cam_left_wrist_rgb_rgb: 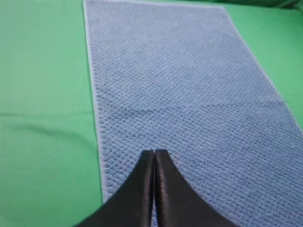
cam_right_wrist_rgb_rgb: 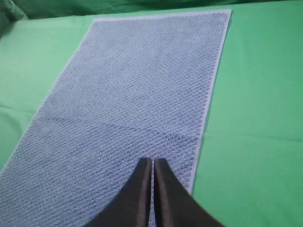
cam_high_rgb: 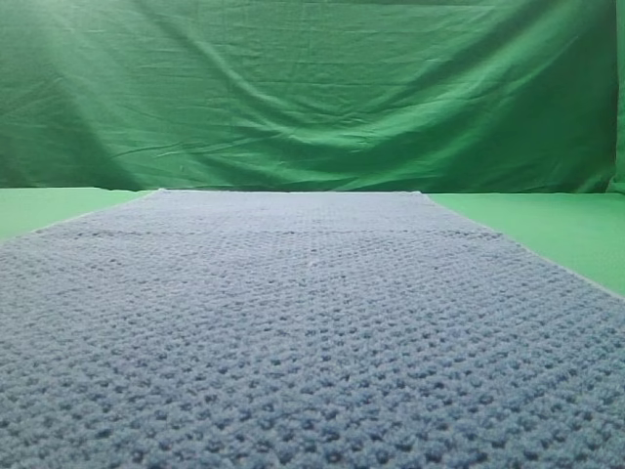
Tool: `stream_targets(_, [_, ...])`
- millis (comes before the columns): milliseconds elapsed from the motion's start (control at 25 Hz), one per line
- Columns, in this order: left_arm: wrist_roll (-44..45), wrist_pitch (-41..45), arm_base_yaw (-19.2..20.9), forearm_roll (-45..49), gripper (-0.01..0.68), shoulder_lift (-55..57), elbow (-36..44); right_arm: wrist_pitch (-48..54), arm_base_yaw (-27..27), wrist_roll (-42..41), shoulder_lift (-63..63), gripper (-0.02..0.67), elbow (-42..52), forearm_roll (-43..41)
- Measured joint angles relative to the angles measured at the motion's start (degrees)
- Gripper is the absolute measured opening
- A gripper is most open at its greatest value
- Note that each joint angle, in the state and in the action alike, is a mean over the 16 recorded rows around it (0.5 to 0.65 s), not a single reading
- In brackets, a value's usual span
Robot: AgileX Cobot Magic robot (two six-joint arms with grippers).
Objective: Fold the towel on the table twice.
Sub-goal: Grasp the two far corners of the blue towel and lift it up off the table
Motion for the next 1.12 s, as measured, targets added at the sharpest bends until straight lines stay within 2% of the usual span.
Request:
stream_targets(360, [-0.05, 4.72, -0.01, 2.89, 0.0, 19.6, -10.63, 4.79, 1.28, 5.69, 15.55, 0.0, -9.03, -8.18])
stream_targets(840, [-0.81, 6.36, -0.01, 9.54, 0.0, 45.01, -25.12, 7.89, 9.24, 15.94, 36.93, 0.0, -22.46, -23.37])
stream_targets(1120, [-1.15, 6.39, -0.01, 12.14, 0.0, 55.55, -31.34, 6.9, 11.53, 18.07, 47.88, 0.024, -28.89, -25.77])
